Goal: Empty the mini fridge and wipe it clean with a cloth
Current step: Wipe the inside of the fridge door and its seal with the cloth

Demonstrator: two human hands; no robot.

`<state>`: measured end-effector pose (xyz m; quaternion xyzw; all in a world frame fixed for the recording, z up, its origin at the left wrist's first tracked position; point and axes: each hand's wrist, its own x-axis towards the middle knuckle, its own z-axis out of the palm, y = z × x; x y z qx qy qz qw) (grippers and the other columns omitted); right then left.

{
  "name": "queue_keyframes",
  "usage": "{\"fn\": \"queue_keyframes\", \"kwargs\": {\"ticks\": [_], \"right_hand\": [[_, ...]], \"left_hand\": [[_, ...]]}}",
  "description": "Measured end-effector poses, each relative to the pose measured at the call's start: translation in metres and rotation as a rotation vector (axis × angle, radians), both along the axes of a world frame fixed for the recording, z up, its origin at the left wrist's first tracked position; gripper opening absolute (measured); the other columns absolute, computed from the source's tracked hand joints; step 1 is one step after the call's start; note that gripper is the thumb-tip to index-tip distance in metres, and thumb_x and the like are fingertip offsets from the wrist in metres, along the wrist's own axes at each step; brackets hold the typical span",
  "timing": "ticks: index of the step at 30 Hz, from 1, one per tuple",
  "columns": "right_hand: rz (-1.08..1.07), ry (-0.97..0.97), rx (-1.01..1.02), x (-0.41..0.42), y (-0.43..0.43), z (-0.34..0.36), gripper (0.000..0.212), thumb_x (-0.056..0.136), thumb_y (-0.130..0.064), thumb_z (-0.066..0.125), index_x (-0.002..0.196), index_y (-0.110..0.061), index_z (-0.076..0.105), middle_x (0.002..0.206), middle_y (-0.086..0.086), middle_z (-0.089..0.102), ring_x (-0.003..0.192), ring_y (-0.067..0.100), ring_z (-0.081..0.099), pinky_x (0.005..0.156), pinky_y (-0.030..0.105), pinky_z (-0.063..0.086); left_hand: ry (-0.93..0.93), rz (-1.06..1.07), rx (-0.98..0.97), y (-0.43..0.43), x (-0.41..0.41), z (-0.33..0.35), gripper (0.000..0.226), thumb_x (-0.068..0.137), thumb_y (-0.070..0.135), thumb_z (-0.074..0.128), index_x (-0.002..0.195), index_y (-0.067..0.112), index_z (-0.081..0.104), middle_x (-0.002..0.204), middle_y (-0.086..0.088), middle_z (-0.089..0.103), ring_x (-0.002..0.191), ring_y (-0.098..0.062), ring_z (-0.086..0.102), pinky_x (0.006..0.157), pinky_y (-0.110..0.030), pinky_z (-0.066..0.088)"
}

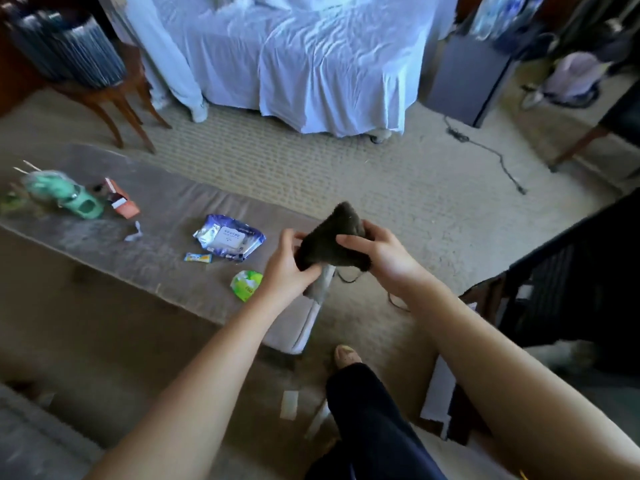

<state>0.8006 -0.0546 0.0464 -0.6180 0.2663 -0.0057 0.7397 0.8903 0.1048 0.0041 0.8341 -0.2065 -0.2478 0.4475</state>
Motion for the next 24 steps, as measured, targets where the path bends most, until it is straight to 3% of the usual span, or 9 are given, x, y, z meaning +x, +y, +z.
{"fn": "queue_keyframes", "kwargs": {"ticks": [2, 4, 6, 8, 12, 14, 16, 21, 24], "right_hand": [[-0.073, -0.038, 0.000, -0.043, -0.006, 0.037, 0.046, 0.074, -0.028, 0.075, 0.102, 0.004, 0.057, 0.098, 0.030, 0.063, 0.082, 0.036, 0.061, 0.070, 0.043, 0.045], [-0.142, -0.075, -0.055, -0.089, -0.017, 0.071, 0.027, 0.083, -0.022, 0.070, 0.094, -0.004, 0.053, 0.083, 0.021, 0.055, 0.068, 0.028, 0.052, 0.054, 0.032, 0.038], [-0.221, -0.103, -0.131, -0.138, -0.030, 0.097, 0.017, 0.089, -0.016, 0.065, 0.092, -0.007, 0.051, 0.081, 0.016, 0.051, 0.065, 0.025, 0.045, 0.047, 0.028, 0.031], [-0.314, -0.140, -0.204, -0.189, -0.045, 0.118, 0.017, 0.089, -0.015, 0.065, 0.086, -0.007, 0.050, 0.078, 0.014, 0.050, 0.066, 0.027, 0.044, 0.046, 0.029, 0.031], [-0.516, -0.207, -0.289, -0.300, -0.069, 0.147, 0.012, 0.090, -0.013, 0.064, 0.082, -0.014, 0.054, 0.072, 0.005, 0.055, 0.067, 0.026, 0.050, 0.047, 0.023, 0.035], [-0.603, -0.251, -0.301, -0.360, -0.076, 0.154, 0.008, 0.086, -0.009, 0.063, 0.087, -0.015, 0.058, 0.070, -0.004, 0.060, 0.063, 0.013, 0.054, 0.048, 0.018, 0.037], [-0.688, -0.288, -0.310, -0.423, -0.080, 0.158, 0.016, 0.076, -0.006, 0.064, 0.090, -0.014, 0.061, 0.076, -0.005, 0.065, 0.065, 0.007, 0.057, 0.053, 0.015, 0.041], [-0.815, -0.327, -0.346, -0.591, -0.097, 0.159, 0.044, 0.067, -0.005, 0.064, 0.110, -0.016, 0.060, 0.108, 0.004, 0.066, 0.097, 0.011, 0.061, 0.076, 0.018, 0.049], [-0.796, -0.302, -0.424, -0.670, -0.112, 0.156, 0.049, 0.069, 0.002, 0.062, 0.113, -0.018, 0.059, 0.108, 0.003, 0.067, 0.096, 0.013, 0.064, 0.081, 0.022, 0.051]], "left_hand": [[-0.109, -0.023, -0.061, -0.004, -0.028, 0.035, 0.052, 0.078, 0.013, 0.074, 0.110, 0.027, 0.035, 0.105, 0.000, 0.064, 0.098, -0.020, 0.063, 0.085, -0.032, 0.050], [-0.203, -0.076, -0.109, -0.017, -0.054, 0.067, 0.044, 0.081, 0.010, 0.072, 0.104, 0.021, 0.037, 0.096, 0.000, 0.061, 0.084, -0.013, 0.060, 0.071, -0.018, 0.043], [-0.273, -0.156, -0.156, -0.039, -0.085, 0.099, 0.034, 0.082, 0.011, 0.070, 0.097, 0.016, 0.041, 0.086, 0.001, 0.057, 0.072, -0.008, 0.052, 0.063, -0.017, 0.037], [-0.337, -0.255, -0.247, -0.067, -0.122, 0.126, 0.026, 0.082, 0.009, 0.070, 0.093, 0.014, 0.047, 0.081, 0.005, 0.056, 0.073, -0.009, 0.052, 0.064, -0.016, 0.037], [-0.388, -0.462, -0.357, -0.119, -0.208, 0.164, 0.016, 0.084, 0.011, 0.069, 0.092, 0.017, 0.056, 0.078, 0.011, 0.060, 0.073, -0.002, 0.055, 0.065, -0.012, 0.040], [-0.406, -0.544, -0.377, -0.142, -0.255, 0.175, 0.014, 0.084, 0.015, 0.070, 0.091, 0.021, 0.059, 0.079, 0.012, 0.063, 0.077, -0.006, 0.059, 0.067, -0.015, 0.042], [-0.430, -0.626, -0.407, -0.163, -0.306, 0.184, 0.012, 0.084, 0.017, 0.071, 0.090, 0.022, 0.062, 0.080, 0.013, 0.066, 0.079, -0.004, 0.062, 0.068, -0.014, 0.045], [-0.413, -0.816, -0.501, -0.220, -0.459, 0.191, 0.009, 0.086, 0.015, 0.071, 0.087, 0.022, 0.066, 0.079, 0.015, 0.067, 0.077, 0.000, 0.062, 0.070, -0.011, 0.045], [-0.387, -0.824, -0.508, -0.254, -0.543, 0.180, 0.008, 0.089, 0.014, 0.069, 0.091, 0.021, 0.073, 0.079, 0.018, 0.067, 0.072, 0.009, 0.060, 0.069, -0.010, 0.043]]}}
